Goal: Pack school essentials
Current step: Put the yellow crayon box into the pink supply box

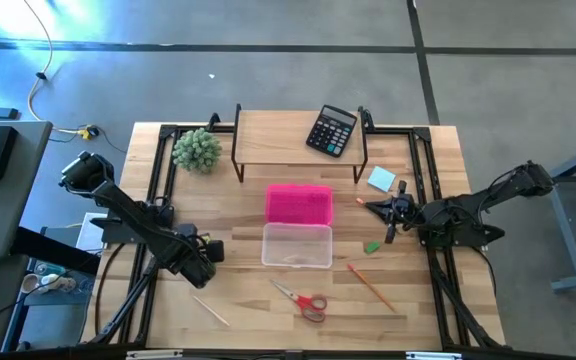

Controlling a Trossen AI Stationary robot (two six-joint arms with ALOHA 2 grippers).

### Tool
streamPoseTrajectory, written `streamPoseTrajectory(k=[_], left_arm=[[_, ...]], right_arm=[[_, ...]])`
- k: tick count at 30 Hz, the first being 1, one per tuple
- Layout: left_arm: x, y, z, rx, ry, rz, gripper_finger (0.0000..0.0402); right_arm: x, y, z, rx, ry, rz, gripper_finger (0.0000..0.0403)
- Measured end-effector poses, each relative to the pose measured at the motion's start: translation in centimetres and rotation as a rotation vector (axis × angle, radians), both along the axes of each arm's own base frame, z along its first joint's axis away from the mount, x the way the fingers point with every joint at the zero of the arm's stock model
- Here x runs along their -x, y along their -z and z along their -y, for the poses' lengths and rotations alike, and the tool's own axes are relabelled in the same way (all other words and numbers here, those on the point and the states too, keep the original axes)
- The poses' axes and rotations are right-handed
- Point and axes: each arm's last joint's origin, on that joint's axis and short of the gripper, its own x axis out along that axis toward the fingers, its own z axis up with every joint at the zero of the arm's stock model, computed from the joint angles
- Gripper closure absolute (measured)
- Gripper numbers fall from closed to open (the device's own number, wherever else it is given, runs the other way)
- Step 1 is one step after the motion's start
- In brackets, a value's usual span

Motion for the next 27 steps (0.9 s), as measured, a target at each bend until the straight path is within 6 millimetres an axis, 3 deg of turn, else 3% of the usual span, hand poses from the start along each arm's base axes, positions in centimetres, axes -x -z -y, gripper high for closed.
streamPoseTrajectory(k=[16,27], left_arm=[[-0.7,2.2,0.3,-0.080,0.007,-0.055,0.0011],[-0.8,2.4,0.3,-0.088,0.065,-0.071,0.0084]], right_arm=[[0.0,0.1,0.0,0.002,0.000,-0.007,0.0403],[0.0,0.1,0.0,0.004,0.000,-0.012,0.0403]])
